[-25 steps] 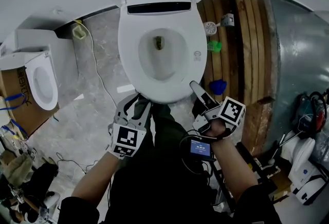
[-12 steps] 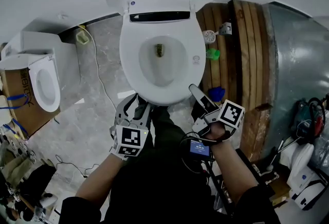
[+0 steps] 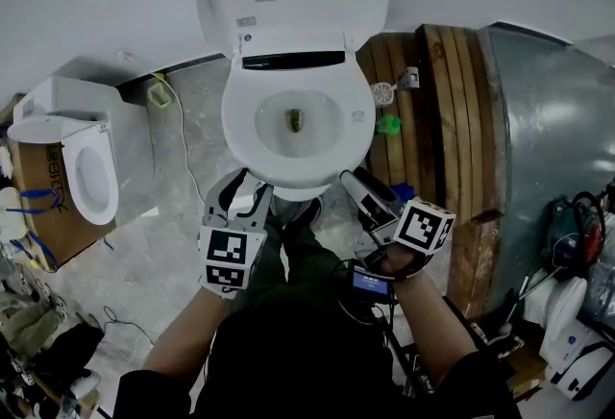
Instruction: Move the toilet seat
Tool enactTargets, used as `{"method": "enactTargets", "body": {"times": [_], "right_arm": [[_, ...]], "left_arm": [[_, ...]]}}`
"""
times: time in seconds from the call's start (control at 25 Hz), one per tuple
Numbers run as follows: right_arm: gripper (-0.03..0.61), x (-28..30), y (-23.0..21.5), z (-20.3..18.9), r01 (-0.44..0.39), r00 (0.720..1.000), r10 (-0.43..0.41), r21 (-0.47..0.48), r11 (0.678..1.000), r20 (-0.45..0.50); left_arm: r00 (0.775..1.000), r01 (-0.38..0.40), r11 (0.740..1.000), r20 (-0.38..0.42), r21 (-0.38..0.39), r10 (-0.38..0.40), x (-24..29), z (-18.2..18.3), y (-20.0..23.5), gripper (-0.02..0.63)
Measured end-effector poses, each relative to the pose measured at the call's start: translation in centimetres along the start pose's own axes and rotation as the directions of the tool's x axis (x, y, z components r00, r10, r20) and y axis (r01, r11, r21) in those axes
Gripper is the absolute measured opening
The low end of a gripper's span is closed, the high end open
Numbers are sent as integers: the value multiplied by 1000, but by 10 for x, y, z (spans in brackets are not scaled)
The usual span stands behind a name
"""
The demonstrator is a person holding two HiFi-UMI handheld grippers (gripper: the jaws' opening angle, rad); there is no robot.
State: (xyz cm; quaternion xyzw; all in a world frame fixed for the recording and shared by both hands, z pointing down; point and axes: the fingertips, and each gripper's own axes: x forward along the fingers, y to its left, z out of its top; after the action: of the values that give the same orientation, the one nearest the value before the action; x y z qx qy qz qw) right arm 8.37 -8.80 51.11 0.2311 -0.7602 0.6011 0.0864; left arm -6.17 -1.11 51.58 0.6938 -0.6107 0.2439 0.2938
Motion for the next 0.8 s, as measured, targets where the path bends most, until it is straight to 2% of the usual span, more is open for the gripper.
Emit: {"method": "enactTargets", "body": {"times": [0.04, 0.08, 0.12, 0.16, 0.24, 0.28, 0.32, 0.36, 0.48, 0.52, 0.56, 0.72, 0.8], "right_arm": [[314, -3, 5, 3, 26, 1000, -25, -98, 995, 12], [314, -7, 11, 7, 67, 998, -62, -225, 972, 30], [314, -9, 16, 11, 119, 993, -106, -369, 922, 56], [314, -10, 22, 16, 174, 985, -150, -514, 840, 88], [314, -6, 34, 26, 258, 964, -211, -741, 621, 159], [313, -1, 40, 29, 272, 959, -219, -808, 523, 181], [313, 4, 47, 31, 272, 958, -217, -846, 459, 190], [313, 9, 52, 32, 265, 959, -209, -864, 429, 191], [299, 19, 63, 39, 281, 955, -203, -875, 394, 215], [265, 20, 64, 41, 298, 950, -211, -876, 380, 232], [193, 21, 65, 44, 312, 945, -216, -874, 373, 246], [189, 27, 70, 61, 337, 939, -202, -855, 394, 277], [189, 30, 71, 66, 348, 935, -209, -856, 382, 286]], "left_arm": [[1000, -6, 1000, 18, -4, 6, 0, 8, 3, 193], [999, -11, 1000, 32, -6, 11, 0, 16, 5, 193], [999, -16, 1000, 42, -7, 17, -1, 22, 7, 193], [999, -22, 1000, 49, -10, 22, -1, 27, 9, 193], [997, -36, 999, 63, -20, 38, -1, 38, 14, 193], [996, -45, 999, 73, -26, 47, -1, 44, 17, 193], [995, -53, 998, 82, -31, 56, -1, 50, 19, 193], [994, -61, 998, 91, -35, 64, -1, 56, 20, 193], [991, -78, 996, 108, -39, 82, 0, 68, 23, 193], [990, -82, 996, 110, -42, 86, -1, 71, 24, 193], [989, -86, 995, 114, -47, 90, -1, 73, 25, 193], [984, -95, 994, 149, -45, 101, 2, 90, 31, 193], [982, -95, 995, 161, -35, 99, 4, 95, 34, 193]]}}
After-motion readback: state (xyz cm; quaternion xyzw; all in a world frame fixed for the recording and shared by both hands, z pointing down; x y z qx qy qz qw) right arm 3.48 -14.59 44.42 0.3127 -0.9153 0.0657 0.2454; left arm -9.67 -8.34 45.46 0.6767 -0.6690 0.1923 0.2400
